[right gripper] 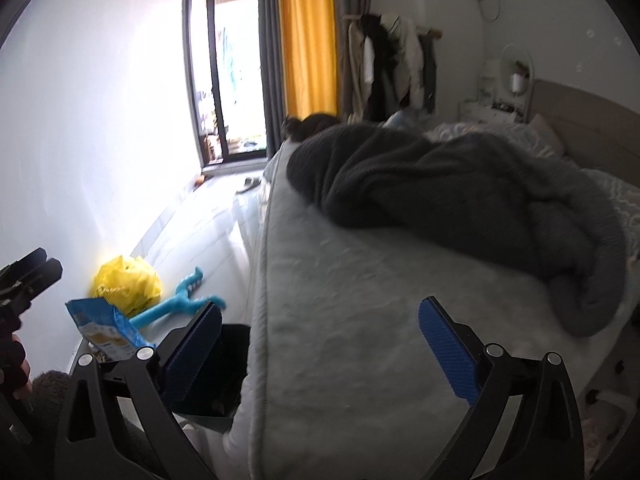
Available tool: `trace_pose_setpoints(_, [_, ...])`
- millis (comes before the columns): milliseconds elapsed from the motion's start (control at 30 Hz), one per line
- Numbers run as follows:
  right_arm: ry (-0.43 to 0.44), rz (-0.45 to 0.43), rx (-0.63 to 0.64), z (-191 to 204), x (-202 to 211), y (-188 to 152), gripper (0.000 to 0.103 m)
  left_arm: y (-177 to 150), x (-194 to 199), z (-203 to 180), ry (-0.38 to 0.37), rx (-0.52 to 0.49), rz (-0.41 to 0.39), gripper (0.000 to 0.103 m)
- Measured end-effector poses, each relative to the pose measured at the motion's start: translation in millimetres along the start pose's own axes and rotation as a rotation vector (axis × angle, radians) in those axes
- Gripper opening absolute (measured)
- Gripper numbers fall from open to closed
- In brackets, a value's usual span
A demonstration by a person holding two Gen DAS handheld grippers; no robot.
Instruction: Collect trash
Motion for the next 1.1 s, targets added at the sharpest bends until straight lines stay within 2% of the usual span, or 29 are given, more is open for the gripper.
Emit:
trace_pose_setpoints(200, [-0.074,-0.113,0.006,-20,68,-12,0.100,-13,15,-13,-0.002,-0.058,-0.011,0.100])
trace_pose_setpoints(333, [-0.121,-0.124,-0.003,-33,89,-33,0.100,-18,22,-14,0.002,-0.053,-0.021,0.100])
trace_pose_setpoints(467, [-0.115,-0.115,-0.024,-41,89,-51,0.100,-24,22,-16,0.008,-0.068,-0.008,0.100])
trace_pose_setpoints(733, [-0.053,-0.170,-0.056,-45,101,-57,0.100,-27,22,-17,0.003,-0.081,-0.001,0.100])
trace_pose_setpoints(1100, [-0.037,-0.165,-0.045,-38,99,-57,0.100,-28,22,-9,-0.001,-0.051,0.001,0.100])
Point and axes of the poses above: each gripper's, at about its wrist camera, not at the fingertips, and x roughly against the way its jaws point, z to its left, y to its top, the point moved 3 cm from there along -x, roughly the way its jaws point, and after that the axes turned 5 degrees about y, right-handed, at the moved point
